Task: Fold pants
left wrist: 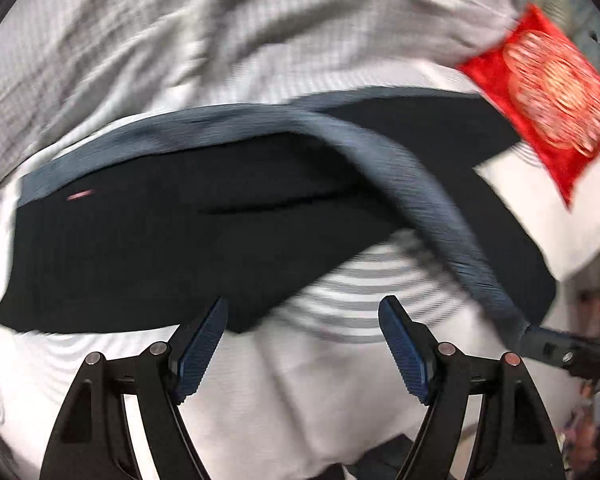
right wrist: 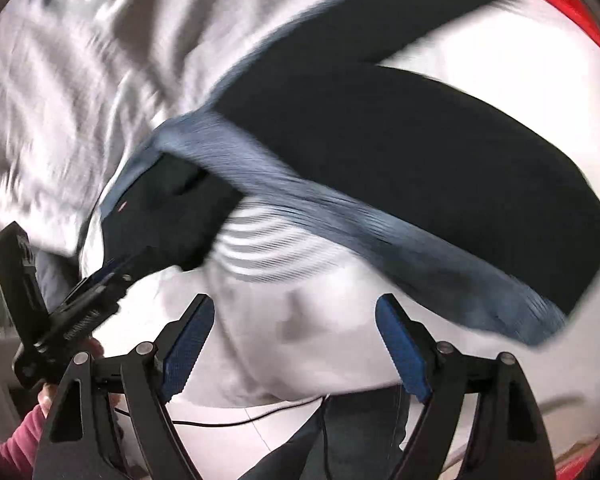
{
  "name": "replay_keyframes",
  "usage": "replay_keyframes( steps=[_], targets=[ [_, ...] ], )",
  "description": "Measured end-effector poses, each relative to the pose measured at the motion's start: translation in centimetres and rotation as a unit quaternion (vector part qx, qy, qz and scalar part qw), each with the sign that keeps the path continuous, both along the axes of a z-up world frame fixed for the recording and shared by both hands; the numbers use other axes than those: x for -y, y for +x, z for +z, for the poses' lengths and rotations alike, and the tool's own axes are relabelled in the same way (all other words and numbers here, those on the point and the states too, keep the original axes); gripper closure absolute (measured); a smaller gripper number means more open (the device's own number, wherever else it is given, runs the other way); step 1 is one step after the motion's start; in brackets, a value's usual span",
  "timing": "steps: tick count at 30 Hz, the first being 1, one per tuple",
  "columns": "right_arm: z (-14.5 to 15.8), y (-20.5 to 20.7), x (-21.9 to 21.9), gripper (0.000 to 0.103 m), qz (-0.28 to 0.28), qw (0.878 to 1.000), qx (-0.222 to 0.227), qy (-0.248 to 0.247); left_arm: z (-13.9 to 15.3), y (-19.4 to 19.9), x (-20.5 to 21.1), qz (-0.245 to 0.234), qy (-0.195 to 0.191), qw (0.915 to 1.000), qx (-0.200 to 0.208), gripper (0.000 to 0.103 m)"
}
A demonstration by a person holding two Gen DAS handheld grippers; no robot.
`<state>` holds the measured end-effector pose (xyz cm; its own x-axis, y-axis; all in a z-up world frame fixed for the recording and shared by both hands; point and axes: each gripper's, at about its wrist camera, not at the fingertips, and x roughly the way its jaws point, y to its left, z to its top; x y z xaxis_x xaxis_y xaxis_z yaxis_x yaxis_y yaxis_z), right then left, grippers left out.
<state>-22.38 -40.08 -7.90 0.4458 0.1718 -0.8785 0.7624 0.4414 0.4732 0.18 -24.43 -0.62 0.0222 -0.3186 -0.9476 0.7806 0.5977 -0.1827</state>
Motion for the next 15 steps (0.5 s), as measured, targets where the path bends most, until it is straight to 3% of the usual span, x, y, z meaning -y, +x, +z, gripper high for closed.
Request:
replay_keyframes(
  steps=[6,10,15],
  targets=[
    [-2.9,-10.1,2.3,0.018,-0.112,0.994,-0.017,0.013,-1.4,-3.2,4.7,-0.028,-0.013,0.9988,-0.04,0.024],
    [-5.7,-14.4,4.2,0.018,-0.139,0.99,-0.014,0.032,-3.1,-4.2,6.4,-0.009,-0.004,0.9982,-0.06,0.024],
    [-9.3,-16.8,6.4,0.018,-0.139,0.987,0.027,0.077,-4.3,-5.3,8.0,0.008,0.014,0.9979,-0.062,0.024]
  ],
)
